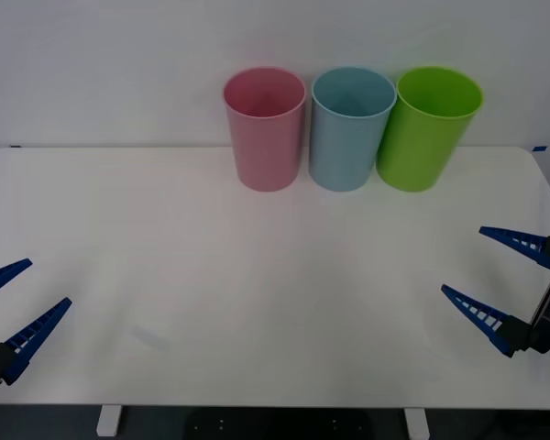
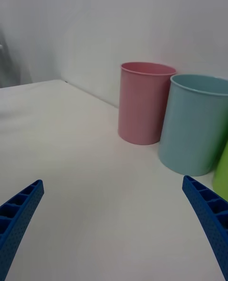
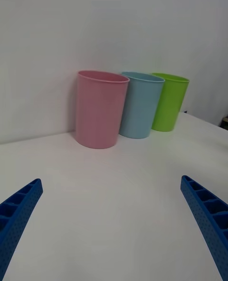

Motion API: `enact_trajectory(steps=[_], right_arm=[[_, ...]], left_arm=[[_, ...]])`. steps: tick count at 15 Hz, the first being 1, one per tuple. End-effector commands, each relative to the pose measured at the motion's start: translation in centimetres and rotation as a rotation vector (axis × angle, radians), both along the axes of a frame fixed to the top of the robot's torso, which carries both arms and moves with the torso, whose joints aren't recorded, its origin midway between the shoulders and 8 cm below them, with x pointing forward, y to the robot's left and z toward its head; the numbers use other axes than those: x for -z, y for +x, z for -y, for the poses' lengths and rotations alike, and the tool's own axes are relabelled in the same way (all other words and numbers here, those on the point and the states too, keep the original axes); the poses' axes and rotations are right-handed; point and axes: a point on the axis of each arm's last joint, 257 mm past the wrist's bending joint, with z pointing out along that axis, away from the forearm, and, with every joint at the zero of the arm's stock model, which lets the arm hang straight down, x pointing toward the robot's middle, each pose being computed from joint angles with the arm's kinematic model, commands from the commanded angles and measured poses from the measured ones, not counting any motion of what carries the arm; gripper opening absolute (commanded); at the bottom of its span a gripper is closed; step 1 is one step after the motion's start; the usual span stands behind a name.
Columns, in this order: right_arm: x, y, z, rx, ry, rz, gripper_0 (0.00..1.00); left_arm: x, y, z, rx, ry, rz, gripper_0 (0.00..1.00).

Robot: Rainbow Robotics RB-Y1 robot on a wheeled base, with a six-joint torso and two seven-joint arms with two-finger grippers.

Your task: Grasp the object on the table and drop it into the matching bin: aluminum can to the light blue bin, PET bottle to the pink bin.

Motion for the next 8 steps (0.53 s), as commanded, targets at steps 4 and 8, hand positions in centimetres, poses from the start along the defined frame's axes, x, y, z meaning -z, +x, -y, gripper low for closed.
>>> enact_trajectory(steps=[4,8], right_arm=[[1.9,-4.2,2.6,0.054,-0.017,-0.066,1.0],[2.4,-5.1,2.5,0.059,-0.015,-0.08,1.0]], left_arm=[[0.0,0.0,0.0,0.0,0.0,0.0,1.0],[0.0,0.0,0.0,0.0,0.0,0.0,1.0]])
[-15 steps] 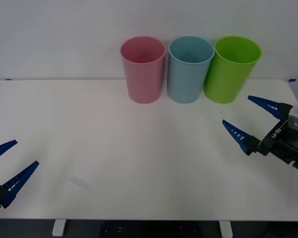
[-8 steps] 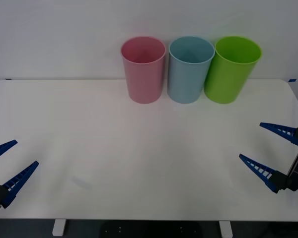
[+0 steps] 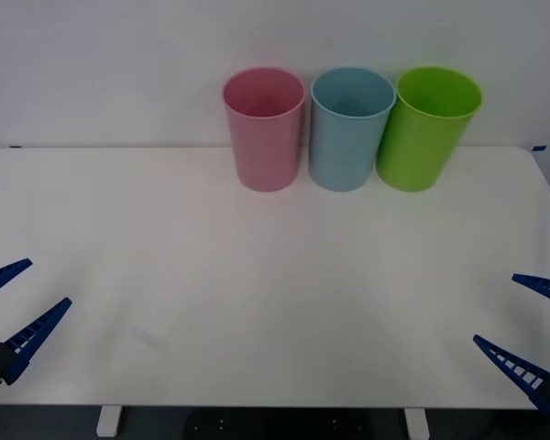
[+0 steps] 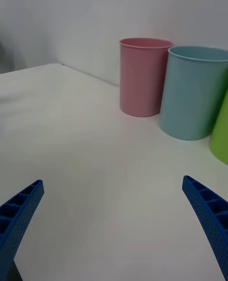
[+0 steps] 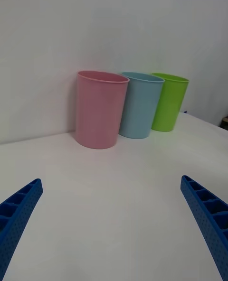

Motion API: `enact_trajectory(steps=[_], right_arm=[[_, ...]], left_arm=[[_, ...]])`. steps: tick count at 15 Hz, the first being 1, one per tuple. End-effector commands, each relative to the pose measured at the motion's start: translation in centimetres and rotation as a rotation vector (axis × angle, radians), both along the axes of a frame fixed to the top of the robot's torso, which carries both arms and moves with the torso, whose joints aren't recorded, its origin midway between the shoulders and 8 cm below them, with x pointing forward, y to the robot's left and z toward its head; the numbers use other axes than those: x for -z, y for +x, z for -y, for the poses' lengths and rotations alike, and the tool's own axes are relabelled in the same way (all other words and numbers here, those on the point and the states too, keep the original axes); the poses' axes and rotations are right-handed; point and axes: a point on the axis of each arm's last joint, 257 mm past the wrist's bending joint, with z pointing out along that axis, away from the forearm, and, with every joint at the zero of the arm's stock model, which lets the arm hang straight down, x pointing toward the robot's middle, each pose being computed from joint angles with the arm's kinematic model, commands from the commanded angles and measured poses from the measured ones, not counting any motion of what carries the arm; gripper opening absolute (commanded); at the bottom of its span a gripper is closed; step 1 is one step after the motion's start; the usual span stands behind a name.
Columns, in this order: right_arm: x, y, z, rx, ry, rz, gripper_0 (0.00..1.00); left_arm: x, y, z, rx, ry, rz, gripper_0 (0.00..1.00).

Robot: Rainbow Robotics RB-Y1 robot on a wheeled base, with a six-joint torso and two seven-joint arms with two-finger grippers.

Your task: Grasp the object on the table and drop it into the matching bin: aluminum can to the light blue bin, PET bottle to the pink bin.

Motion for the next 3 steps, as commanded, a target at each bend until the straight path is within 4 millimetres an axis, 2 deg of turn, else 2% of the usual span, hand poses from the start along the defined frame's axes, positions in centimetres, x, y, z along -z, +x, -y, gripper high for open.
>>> enact_trajectory(steps=[1,3], right_arm=[[0.05,-0.1,-0.04,0.0,0.002,-0.001,1.0],[0.05,-0.1,-0.04,0.0,0.002,-0.001,1.0]], left_arm=[[0.0,0.0,0.0,0.0,0.0,0.0,1.0],[0.0,0.0,0.0,0.0,0.0,0.0,1.0]])
